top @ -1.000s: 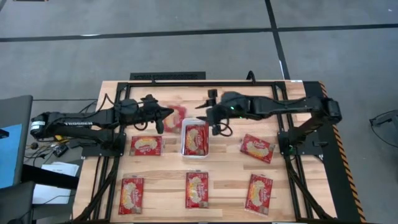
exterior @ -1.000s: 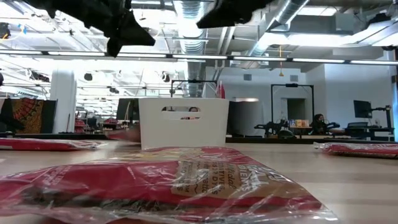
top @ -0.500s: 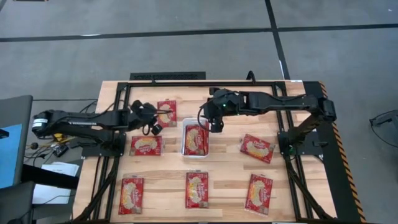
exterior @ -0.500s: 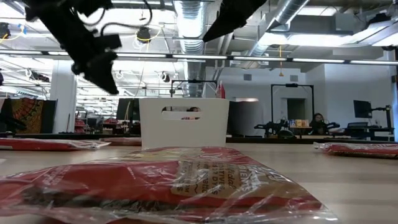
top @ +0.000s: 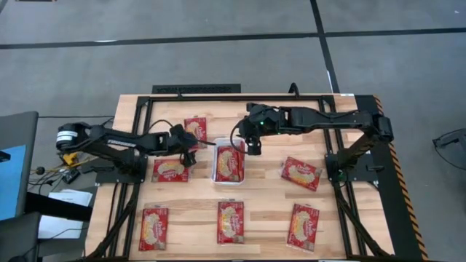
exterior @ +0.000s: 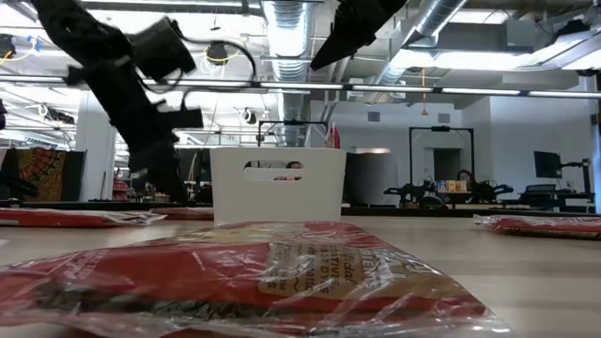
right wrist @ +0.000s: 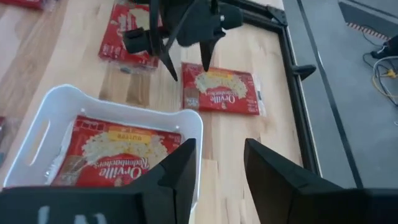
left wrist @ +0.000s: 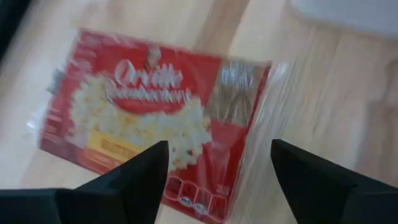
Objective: Sort popcorn bags into baskets
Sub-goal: Put the red popcorn bag into the white bin
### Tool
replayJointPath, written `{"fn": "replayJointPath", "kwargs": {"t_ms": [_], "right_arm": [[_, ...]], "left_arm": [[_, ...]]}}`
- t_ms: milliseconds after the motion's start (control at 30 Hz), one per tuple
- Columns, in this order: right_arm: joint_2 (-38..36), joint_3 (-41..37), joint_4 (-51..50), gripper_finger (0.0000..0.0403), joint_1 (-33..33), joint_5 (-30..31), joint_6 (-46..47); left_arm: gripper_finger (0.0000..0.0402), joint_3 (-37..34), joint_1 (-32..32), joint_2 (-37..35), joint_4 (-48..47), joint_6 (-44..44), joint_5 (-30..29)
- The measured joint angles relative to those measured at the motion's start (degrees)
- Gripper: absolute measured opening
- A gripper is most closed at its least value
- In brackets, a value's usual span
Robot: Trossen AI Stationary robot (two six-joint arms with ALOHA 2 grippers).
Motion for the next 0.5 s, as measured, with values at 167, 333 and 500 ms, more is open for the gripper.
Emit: {"fn": "replayJointPath", "kwargs": {"t_ms": [167,333,500], "right_arm": [[0.0,-1.4,0.5,0.0161,0.0,-0.9,0.7],[0.0,-2.5,0.0,0.0152,0.0,-1.1,0.8],[0.0,-2.6,-0.3,0.0137,0.1,-1.4,1.7]], "left_arm": [[0.0270,0.2,3.4,6.3,3.5,1.8,2.2],[0.0246,0.4,8.1,11.4,5.2,2.2,9.7],[0.0146,0.6,10.9,13.7,7.1,1.3,11.6]]}}
